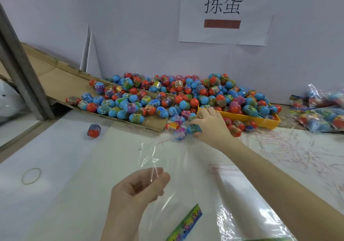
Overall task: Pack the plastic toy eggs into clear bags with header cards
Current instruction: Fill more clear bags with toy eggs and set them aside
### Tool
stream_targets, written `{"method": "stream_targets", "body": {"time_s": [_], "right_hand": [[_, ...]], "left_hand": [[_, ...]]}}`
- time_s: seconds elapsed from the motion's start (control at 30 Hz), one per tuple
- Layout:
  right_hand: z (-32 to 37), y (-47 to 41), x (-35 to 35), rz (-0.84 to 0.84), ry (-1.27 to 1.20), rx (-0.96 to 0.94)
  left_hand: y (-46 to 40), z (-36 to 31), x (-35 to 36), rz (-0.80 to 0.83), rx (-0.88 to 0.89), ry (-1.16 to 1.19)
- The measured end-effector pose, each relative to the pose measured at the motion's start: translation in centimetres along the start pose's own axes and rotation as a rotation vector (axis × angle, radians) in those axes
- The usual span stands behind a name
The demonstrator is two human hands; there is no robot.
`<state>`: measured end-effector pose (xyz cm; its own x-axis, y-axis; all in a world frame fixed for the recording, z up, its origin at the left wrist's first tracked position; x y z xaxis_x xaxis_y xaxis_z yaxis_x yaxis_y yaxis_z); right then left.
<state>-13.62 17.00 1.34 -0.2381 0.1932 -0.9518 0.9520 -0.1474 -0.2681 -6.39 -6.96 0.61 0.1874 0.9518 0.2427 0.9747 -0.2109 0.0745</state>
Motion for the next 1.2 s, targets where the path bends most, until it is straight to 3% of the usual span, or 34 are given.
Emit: {"method": "stream_targets", "body": {"time_s": [0.1, 0.2, 0.27, 0.33, 0.4, 0.5, 0.6, 0.67, 0.9, 1.2], "right_hand": [[0.1, 0.5, -1.2, -0.05, -0.039, 0.013], [-0.7, 2.0, -5.0, -0.2, -0.736, 0.26], [-0.5, 3.7, -7.5, -0.18, -1.23, 0.335], [0.1, 6.0, -10.1, -0.173, -1.514, 0.269], [0.7, 8.6, -12.8, -0.191, -1.628, 0.163], [1.8, 11.4, -15.2, -0.262, -1.382, 0.027], [1.8, 12.7, -15.7, -0.375, -0.958, 0.038], [1.6, 13.0, -15.9, -0.424, -0.831, 0.052], [1.5, 13.8, -15.5, -0.321, -0.974, 0.042], [2.0, 14.1, -15.0, -0.178, -1.052, -0.025]], "left_hand": [[-0.1, -0.2, 0.2, 0.004, 0.001, 0.006], [-0.1, -0.7, 0.8, 0.019, 0.056, -0.038], [-0.1, -1.3, 1.6, 0.032, 0.122, -0.075], [0.1, -1.8, 2.3, 0.036, 0.183, -0.113], [0.5, -2.4, 3.1, 0.051, 0.236, -0.164], [1.3, -3.1, 4.1, 0.085, 0.309, -0.193], [2.1, -3.9, 4.9, 0.107, 0.389, -0.2], [2.5, -4.4, 5.3, 0.123, 0.441, -0.203], [2.9, -4.5, 5.9, 0.158, 0.539, -0.245], [3.1, -4.8, 6.3, 0.173, 0.751, -0.469]]}}
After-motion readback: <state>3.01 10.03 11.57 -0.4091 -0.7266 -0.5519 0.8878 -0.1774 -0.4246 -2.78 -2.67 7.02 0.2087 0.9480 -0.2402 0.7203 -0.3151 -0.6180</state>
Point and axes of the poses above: each hand's wrist, its own y-axis away from the middle knuckle, its own x-axis out of the palm, z = x × y, the point moved 5 cm from there along -y, towards the middle knuckle, and after that the axes turned 3 degrees about x, right-handed, at the moved point
